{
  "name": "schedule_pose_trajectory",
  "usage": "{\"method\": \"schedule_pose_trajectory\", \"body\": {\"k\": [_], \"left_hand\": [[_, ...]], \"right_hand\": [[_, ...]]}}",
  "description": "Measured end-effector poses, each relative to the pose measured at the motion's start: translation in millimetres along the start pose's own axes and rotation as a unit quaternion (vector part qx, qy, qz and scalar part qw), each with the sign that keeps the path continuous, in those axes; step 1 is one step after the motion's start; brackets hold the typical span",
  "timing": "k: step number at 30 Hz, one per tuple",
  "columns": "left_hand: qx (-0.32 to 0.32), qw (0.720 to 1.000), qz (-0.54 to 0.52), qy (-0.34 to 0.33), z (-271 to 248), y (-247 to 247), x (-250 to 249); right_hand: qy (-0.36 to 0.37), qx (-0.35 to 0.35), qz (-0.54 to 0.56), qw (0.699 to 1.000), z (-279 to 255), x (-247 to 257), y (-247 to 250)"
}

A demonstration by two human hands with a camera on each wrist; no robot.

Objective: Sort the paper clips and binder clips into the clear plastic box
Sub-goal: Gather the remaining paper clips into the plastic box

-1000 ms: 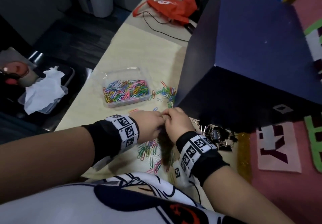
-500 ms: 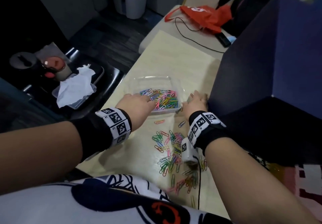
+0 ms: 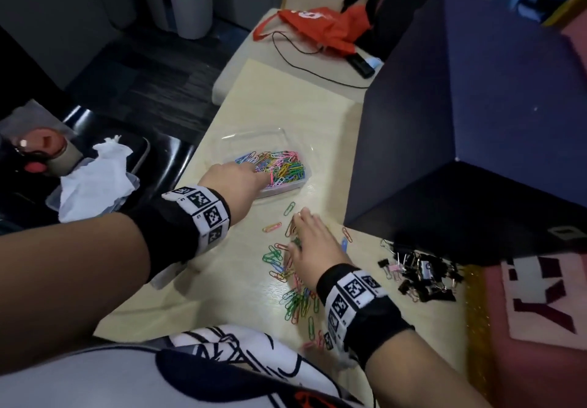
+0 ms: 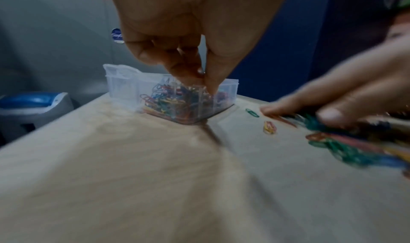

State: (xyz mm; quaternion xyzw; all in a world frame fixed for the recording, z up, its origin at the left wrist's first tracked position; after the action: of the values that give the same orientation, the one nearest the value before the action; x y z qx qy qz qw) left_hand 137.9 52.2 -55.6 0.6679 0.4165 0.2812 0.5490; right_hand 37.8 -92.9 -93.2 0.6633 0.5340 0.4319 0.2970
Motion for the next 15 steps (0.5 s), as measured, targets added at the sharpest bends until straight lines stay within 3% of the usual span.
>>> {"method": "schedule_pose_trajectory", "body": {"k": [4, 8, 15], "left_hand": [[-0.003, 1.000, 0.003, -0.008, 8, 2, -5], [-0.009, 1.000, 0.007, -0.023, 7, 3, -11], [-0.010, 0.998, 0.046, -0.034, -8, 2, -13]], "right_hand": [[-0.003, 0.013, 0.003, 1.000, -19, 5, -2], [-0.046, -0.087, -0.016, 0.995, -11, 7, 27], [0.020, -0.049, -0.055, 0.997, 4, 24, 6]]}}
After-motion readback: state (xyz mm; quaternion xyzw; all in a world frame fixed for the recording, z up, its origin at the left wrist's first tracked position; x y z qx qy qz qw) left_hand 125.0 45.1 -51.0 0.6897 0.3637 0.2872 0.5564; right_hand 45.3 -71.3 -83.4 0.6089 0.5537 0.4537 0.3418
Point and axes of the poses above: each hand's wrist, its own z-axis towards the middle knuckle, its own y-axis out of the back of the hand, x = y × z, the point moved 5 cm from there along z, towards the middle knuckle, and after that the axes turned 1 degree about -z, right-handed, at the moved point
